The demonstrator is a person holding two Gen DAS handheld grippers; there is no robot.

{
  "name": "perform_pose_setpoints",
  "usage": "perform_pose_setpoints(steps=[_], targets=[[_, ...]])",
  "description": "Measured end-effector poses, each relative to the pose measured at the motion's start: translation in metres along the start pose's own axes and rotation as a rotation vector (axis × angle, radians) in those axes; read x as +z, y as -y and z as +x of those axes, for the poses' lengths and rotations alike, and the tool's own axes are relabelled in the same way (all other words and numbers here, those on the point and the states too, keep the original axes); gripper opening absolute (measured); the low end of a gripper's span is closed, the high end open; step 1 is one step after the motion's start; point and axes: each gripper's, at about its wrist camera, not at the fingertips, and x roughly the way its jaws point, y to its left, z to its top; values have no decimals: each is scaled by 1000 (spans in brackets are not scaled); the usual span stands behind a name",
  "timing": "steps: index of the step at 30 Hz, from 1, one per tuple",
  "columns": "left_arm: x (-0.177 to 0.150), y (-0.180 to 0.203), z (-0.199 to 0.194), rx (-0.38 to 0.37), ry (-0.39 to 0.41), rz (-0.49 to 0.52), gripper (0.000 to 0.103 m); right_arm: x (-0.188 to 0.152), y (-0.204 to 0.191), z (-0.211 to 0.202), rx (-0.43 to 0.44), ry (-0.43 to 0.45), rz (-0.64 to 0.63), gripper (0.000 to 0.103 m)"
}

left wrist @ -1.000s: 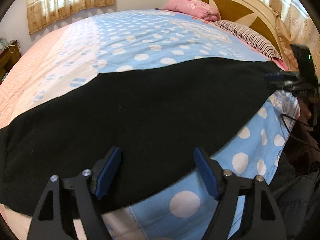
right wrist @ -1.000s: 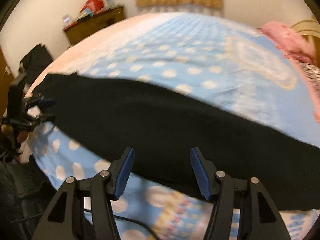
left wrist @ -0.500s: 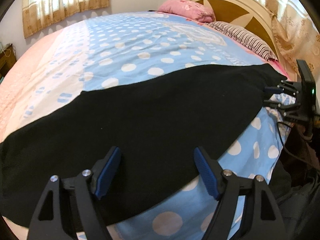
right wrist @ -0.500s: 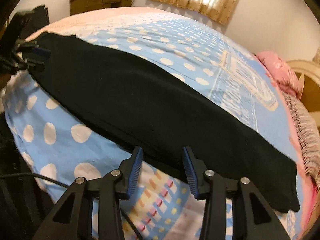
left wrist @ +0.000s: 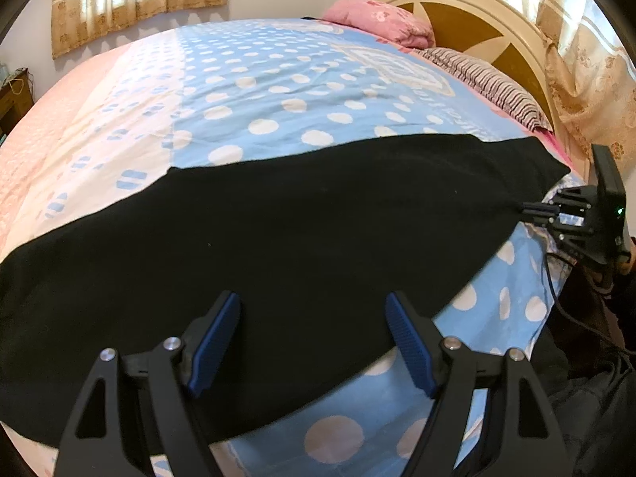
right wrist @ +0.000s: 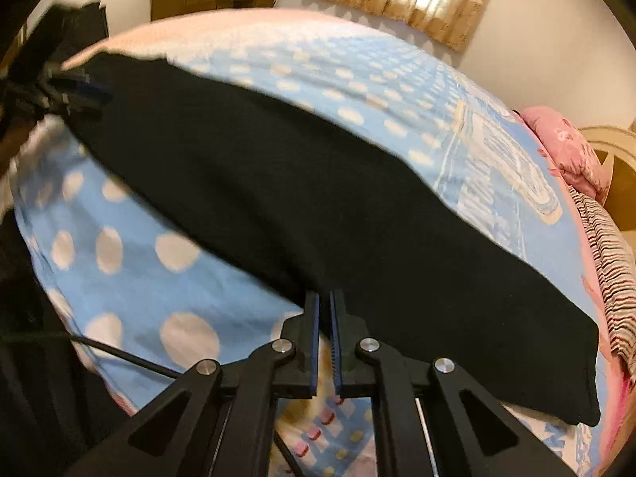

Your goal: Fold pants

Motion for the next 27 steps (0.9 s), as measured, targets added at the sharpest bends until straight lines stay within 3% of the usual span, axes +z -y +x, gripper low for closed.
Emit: perform_pose_setpoints(steps=[3, 5, 6, 10, 14, 17, 18, 20, 21, 23, 27], targets=[[0, 3, -3, -8, 4, 14, 79, 3, 7, -8, 23, 21, 34, 11], [1, 4, -5, -6, 9, 18, 79, 1, 15, -18, 33, 38, 77, 49], [2, 4, -5, -5, 11, 17, 79, -2, 24, -25, 32, 55, 109, 54], [7, 6, -7, -10, 29, 8, 79, -20, 69, -55, -31, 130, 264, 54], [10, 7, -5, 3, 32, 13, 79, -56, 155, -90, -160, 188, 566, 54], [8, 2, 3, 42, 6, 15, 79, -75, 204, -94, -263, 169, 723, 54], [6, 0, 5, 50, -3, 11, 79, -79, 214, -88, -257, 145, 750, 52], [1, -5, 7, 59, -17, 8, 79, -83, 227, -70, -283, 83, 766, 33], [-2, -6, 7, 68, -18, 12, 79, -84, 230, -62, -287, 51, 766, 30], [-6, -9, 2, 83, -18, 16, 79, -88, 234, -38, -287, -31, 770, 29], [-11, -26, -8, 128, -11, -18, 79, -96, 232, -40, -308, -2, 809, 30]])
